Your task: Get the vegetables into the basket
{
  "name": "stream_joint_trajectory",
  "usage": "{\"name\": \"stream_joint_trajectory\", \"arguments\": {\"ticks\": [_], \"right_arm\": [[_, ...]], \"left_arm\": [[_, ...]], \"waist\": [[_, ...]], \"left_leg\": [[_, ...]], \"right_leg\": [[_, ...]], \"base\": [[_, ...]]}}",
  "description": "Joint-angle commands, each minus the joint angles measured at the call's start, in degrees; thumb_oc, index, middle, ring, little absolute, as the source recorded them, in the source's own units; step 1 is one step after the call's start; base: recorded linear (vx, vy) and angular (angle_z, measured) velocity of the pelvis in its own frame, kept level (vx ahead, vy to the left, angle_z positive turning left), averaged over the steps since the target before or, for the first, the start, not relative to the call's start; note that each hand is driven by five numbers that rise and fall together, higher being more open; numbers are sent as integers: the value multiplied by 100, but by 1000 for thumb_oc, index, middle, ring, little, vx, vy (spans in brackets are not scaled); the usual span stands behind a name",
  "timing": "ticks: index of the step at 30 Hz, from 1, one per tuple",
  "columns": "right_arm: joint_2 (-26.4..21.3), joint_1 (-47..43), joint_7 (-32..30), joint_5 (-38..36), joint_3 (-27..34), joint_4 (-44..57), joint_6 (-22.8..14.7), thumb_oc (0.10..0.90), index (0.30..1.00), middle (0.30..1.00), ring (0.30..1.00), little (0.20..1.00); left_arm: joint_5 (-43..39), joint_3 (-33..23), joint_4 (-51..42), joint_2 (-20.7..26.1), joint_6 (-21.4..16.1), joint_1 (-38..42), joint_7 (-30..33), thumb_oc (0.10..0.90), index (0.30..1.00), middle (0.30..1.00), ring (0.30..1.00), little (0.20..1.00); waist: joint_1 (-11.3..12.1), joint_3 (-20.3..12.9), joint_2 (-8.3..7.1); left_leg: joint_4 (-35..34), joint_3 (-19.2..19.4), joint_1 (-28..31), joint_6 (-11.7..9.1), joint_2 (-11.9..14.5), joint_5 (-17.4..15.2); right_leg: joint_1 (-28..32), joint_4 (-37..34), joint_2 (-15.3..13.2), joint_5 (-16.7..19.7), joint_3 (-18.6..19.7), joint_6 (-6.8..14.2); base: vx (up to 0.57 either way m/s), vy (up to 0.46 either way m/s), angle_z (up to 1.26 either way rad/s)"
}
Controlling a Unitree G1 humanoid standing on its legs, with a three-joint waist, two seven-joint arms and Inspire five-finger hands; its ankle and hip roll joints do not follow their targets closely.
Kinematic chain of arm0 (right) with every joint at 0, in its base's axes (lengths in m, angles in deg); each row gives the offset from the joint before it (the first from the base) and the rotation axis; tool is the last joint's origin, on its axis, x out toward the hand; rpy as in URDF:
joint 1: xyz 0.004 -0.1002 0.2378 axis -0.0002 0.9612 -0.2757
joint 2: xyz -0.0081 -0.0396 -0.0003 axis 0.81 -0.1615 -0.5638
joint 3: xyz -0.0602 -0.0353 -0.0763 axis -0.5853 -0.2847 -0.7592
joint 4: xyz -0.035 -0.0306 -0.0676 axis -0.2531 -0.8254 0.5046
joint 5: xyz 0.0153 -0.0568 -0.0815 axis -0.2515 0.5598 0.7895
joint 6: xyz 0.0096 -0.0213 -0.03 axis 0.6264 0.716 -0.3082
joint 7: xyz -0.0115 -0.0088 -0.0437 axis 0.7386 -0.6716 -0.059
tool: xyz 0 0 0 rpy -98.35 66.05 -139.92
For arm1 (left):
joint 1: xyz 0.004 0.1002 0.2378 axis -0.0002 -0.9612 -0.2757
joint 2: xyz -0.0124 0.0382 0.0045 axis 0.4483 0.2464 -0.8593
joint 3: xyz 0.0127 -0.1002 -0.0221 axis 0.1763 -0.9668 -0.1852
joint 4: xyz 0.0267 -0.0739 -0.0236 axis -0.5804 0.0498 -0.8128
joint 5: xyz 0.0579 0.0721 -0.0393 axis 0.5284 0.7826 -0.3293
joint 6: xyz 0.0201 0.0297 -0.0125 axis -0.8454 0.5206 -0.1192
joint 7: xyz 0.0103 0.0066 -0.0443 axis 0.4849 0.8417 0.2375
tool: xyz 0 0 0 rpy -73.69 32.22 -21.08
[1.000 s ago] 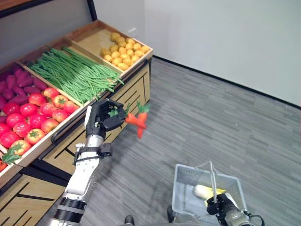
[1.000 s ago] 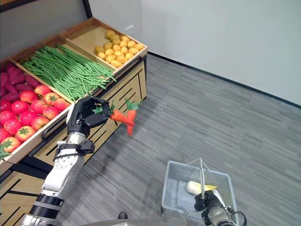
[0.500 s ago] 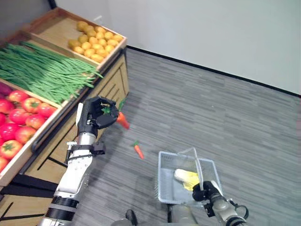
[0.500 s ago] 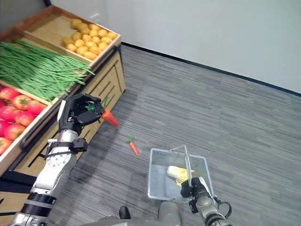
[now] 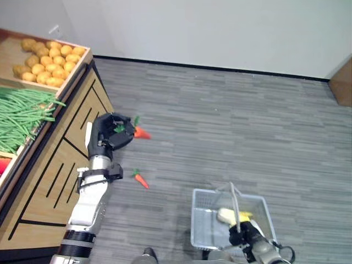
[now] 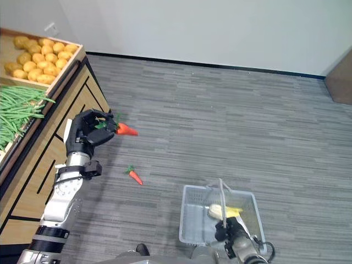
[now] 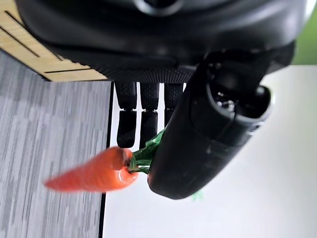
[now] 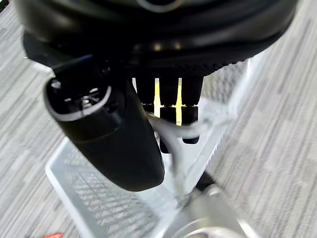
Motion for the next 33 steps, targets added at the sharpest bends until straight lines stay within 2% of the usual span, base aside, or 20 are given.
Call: {"name": "stream_joint_trajectory", "arguments": {"ticks": [1, 3, 5, 6, 7, 9, 10, 13, 15, 17, 20, 26, 27, 29, 30, 33], "right_arm": [[-30, -70, -106, 48, -188, -14, -228, 400, 300, 300, 300, 300], [-58, -57, -117, 28, -189, 55, -250, 400, 300, 300, 300, 300], [-116, -77, -142, -27, -169, 116, -278, 400, 300, 300, 300, 300], [-150, -117, -172, -93, -135, 92, -295, 400, 300, 300, 300, 300], [-200, -131, -225, -177, -65, 75, -309, 400, 300, 300, 300, 300], [-251, -128, -263, -244, 52, 109, -310, 400, 300, 300, 300, 300], [-253, -145, -298, -301, 125, 157, -328, 400, 300, 300, 300, 300], [-241, -214, -312, -344, 209, 208, -313, 400, 300, 300, 300, 300], [-279, -340, -351, -340, 252, 530, -316, 400, 300, 300, 300, 300], [-295, -592, -389, -283, 124, 881, -322, 400, 300, 300, 300, 300], [-356, -839, -366, -161, -55, 1368, -298, 400, 300, 300, 300, 300], [-514, -1167, -329, -47, -155, 2086, -97, 400, 300, 300, 300, 300], [-513, -1162, -282, -34, -199, 2392, -61, 400, 300, 300, 300, 300], [-506, -1153, -248, 10, -238, 2546, -38, 400, 300, 300, 300, 300], [-506, -1109, -189, 92, -295, 2862, -19, 400, 300, 300, 300, 300], [-552, -1062, -91, 161, -334, 3210, -3, 400, 300, 300, 300, 300]], "left_arm": [[118, -131, -720, 296, -582, 369, -25, 400, 300, 300, 300, 300], [92, -156, -714, 281, -583, 345, -31, 400, 300, 300, 300, 300], [31, -143, -689, 243, -582, 296, -88, 400, 300, 300, 300, 300], [3, -111, -680, 237, -579, 281, -150, 400, 300, 300, 300, 300], [-27, -40, -658, 239, -603, 273, -153, 400, 300, 300, 300, 300], [1, 50, -619, 249, -559, 170, -214, 400, 300, 300, 300, 300], [57, 98, -640, 301, -534, 144, -257, 400, 300, 300, 300, 300], [77, 217, -622, 459, -468, 53, -440, 400, 300, 300, 300, 300], [197, 361, -552, 691, -399, -40, -626, 400, 300, 300, 300, 300], [328, 488, -367, 881, -367, -124, -756, 400, 300, 300, 300, 300], [735, 678, -43, 1148, -171, -159, -1021, 400, 300, 300, 300, 300], [2051, 1030, 429, 1450, 204, 214, -1374, 400, 300, 300, 300, 300], [2545, 1125, 441, 1568, 285, 390, -1307, 400, 300, 300, 300, 300], [2792, 1185, 453, 1614, 316, 475, -1296, 400, 300, 300, 300, 300], [3308, 1271, 478, 1684, 354, 612, -1247, 400, 300, 300, 300, 300], [3570, 1359, 525, 1690, 359, 689, -1297, 400, 300, 300, 300, 300]], "waist": [[-5, -465, -152], [-23, -429, -133], [-26, -330, -129], [42, -190, -146], [121, -114, -118], [154, -161, -119], [129, -155, -97], [137, -183, -94], [208, -149, -100], [321, -97, -117], [357, -102, -127], [342, -232, -138], [319, -281, -135], [302, -308, -125], [274, -360, -98], [253, -423, -68]], "left_leg": [[-110, -188, -313, -425, 263, 282], [-92, -280, -342, -483, 339, 331], [479, -439, -548, -571, 512, 213], [1303, -757, -883, -688, 678, 323], [1548, -1525, -1160, -753, 565, 418], [875, -1970, -1231, -641, 302, 126], [955, -1948, -1247, -597, 255, 99], [1190, -1784, -1268, -403, 116, -305], [1386, -1508, -1264, -248, -37, -566], [1199, -1212, -1112, -138, -131, -579], [839, -984, -789, -103, -226, -560], [781, -942, -608, -117, -236, -587], [780, -965, -576, -133, -210, -588], [745, -975, -549, -140, -201, -576], [608, -986, -469, -163, -182, -524], [389, -968, -431, -193, -184, -387]], "right_leg": [[50, -43, -256, 332, 70, 277], [44, -39, -164, 272, 107, 220], [85, -1, -62, 156, 106, 104], [178, 24, -9, 86, 134, -21], [217, 30, -3, 64, 194, -43], [204, -34, -169, 192, 276, 112], [170, 20, -224, 241, 339, 138], [93, 107, -436, 241, 568, 203], [16, 127, -701, 540, 710, 385], [-194, 197, -821, 945, 808, 503], [-299, 250, -904, 1269, 602, 614], [-247, 84, -901, 1195, 546, 630], [-181, 33, -875, 1100, 521, 618], [-156, 4, -861, 1043, 512, 613], [-108, -60, -827, 976, 491, 606], [-140, -128, -799, 935, 487, 583]], "base": [[0, -161, -4], [10, -183, 4], [27, -244, 22], [47, -129, 25], [88, -28, 21], [150, 182, -2], [104, 215, -21], [78, 224, -58], [60, 328, -78], [-24, 253, -89], [15, 143, -72], [18, 8, -4], [7, -45, 3], [3, -49, -3], [-12, -62, -4], [-22, -51, -4]]}}
